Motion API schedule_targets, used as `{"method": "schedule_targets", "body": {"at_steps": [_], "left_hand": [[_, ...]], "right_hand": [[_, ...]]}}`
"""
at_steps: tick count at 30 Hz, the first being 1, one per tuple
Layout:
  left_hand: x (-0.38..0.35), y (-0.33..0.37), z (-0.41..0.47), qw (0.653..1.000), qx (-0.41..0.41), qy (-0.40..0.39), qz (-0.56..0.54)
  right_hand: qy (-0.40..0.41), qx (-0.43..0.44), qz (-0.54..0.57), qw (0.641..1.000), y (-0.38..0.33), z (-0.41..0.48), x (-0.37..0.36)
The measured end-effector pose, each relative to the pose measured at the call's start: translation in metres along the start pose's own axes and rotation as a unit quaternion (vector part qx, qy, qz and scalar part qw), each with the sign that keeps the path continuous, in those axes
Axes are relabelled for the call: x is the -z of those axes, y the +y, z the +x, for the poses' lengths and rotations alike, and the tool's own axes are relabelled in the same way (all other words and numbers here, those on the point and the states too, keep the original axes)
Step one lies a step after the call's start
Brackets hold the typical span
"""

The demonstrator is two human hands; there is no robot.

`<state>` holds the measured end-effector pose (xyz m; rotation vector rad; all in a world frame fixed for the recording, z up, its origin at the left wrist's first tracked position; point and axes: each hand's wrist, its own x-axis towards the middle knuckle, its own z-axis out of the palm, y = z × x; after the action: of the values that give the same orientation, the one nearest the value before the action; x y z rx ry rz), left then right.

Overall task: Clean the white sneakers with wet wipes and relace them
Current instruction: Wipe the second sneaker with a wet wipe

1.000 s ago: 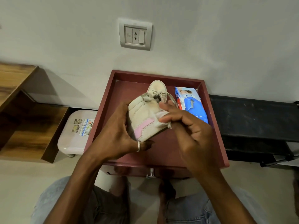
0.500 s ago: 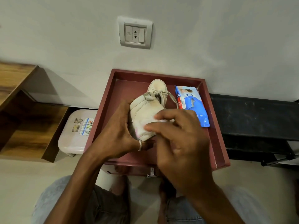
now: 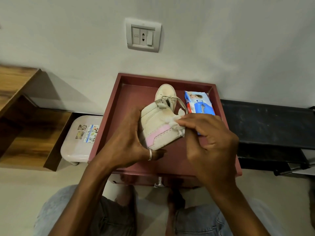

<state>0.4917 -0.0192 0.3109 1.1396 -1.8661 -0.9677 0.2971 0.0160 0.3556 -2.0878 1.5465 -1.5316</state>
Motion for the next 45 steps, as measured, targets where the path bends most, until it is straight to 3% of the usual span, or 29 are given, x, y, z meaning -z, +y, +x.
{"method": "schedule_targets", "body": {"at_steps": [6, 14, 22, 27, 30, 35, 40, 45], "left_hand": [[0.001, 0.004, -0.002, 0.999, -0.007, 0.015, -0.052], [0.002, -0.001, 0.0, 1.0, 0.002, 0.004, -0.007], [0.003, 0.002, -0.002, 0.998, -0.006, 0.029, -0.051], [0.004, -0.003, -0.001, 1.0, 0.004, 0.007, 0.001], [0.006, -0.005, -0.002, 1.0, 0.008, 0.013, 0.01], [0.005, -0.002, -0.002, 0.999, 0.001, 0.027, -0.034], [0.005, -0.005, -0.002, 0.999, -0.011, 0.036, -0.028], [0.004, -0.003, 0.0, 0.999, 0.015, 0.028, -0.013]], "right_hand": [[-0.046, 0.145, -0.095, 0.984, -0.027, -0.011, -0.01], [0.005, 0.013, -0.02, 1.0, 0.003, -0.003, 0.0], [-0.022, 0.14, -0.131, 0.981, -0.032, -0.013, -0.01], [0.012, 0.023, -0.049, 0.998, 0.002, -0.003, 0.0], [0.02, 0.005, -0.062, 0.998, 0.002, -0.006, -0.002], [0.009, 0.12, -0.139, 0.983, -0.028, -0.014, -0.009], [-0.052, 0.205, -0.14, 0.967, -0.027, -0.018, -0.012], [-0.008, 0.036, 0.016, 0.999, -0.002, -0.005, -0.005]]}}
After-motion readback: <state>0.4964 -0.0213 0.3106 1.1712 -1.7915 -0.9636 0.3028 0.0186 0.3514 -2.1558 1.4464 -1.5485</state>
